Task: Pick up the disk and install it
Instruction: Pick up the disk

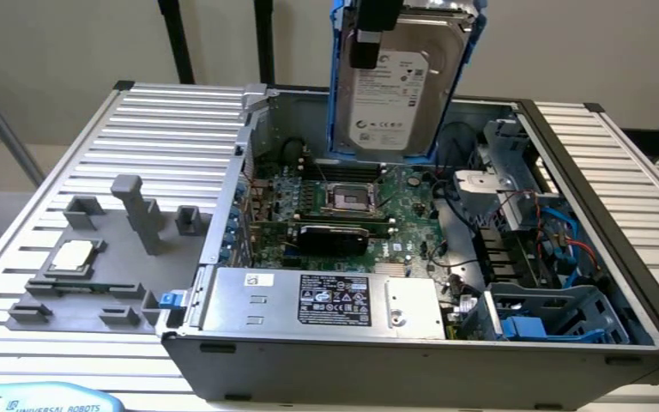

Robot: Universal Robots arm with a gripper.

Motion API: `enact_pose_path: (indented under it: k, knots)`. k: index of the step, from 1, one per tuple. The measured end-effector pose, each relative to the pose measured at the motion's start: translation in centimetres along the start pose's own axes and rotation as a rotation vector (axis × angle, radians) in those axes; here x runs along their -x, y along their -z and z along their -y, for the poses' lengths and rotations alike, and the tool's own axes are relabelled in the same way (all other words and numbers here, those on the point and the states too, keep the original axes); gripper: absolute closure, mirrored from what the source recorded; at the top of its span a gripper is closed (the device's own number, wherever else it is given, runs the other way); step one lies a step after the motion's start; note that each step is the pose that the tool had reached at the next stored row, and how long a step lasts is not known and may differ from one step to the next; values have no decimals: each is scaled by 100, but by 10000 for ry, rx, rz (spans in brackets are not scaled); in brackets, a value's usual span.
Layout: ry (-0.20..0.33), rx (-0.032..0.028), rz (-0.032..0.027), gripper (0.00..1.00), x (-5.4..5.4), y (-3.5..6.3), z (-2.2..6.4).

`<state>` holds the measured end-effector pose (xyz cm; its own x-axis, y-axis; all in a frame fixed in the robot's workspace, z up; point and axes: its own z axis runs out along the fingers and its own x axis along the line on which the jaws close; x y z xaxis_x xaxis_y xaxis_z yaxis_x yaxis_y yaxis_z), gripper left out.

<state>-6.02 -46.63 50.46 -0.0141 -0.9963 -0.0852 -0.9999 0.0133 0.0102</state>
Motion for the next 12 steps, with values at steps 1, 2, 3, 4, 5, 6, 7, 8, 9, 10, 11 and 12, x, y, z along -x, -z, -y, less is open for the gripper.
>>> enact_pose_path:
  k: [1, 2, 3, 4, 5, 6, 7, 8, 9, 10, 11, 12]
  knots:
    - [1, 0, 0, 67, -21, 2, 35]
    - [1, 0, 0, 67, -43, 5, 69]
    - [0, 0, 2, 67, -64, 6, 103]
    - [0, 0, 2, 67, -87, 9, 139]
    - [1, 0, 2, 67, -108, 11, 173]
    - [0, 0, 2, 67, -130, 13, 206]
    - [0, 0, 2, 67, -152, 15, 241]
    - [1, 0, 2, 67, -174, 18, 273]
    - [2, 0, 2, 67, -197, 20, 304]
    - [1, 0, 2, 67, -222, 23, 334]
    - [0, 0, 2, 67, -247, 25, 362]
    - [0, 0, 2, 67, -272, 27, 388]
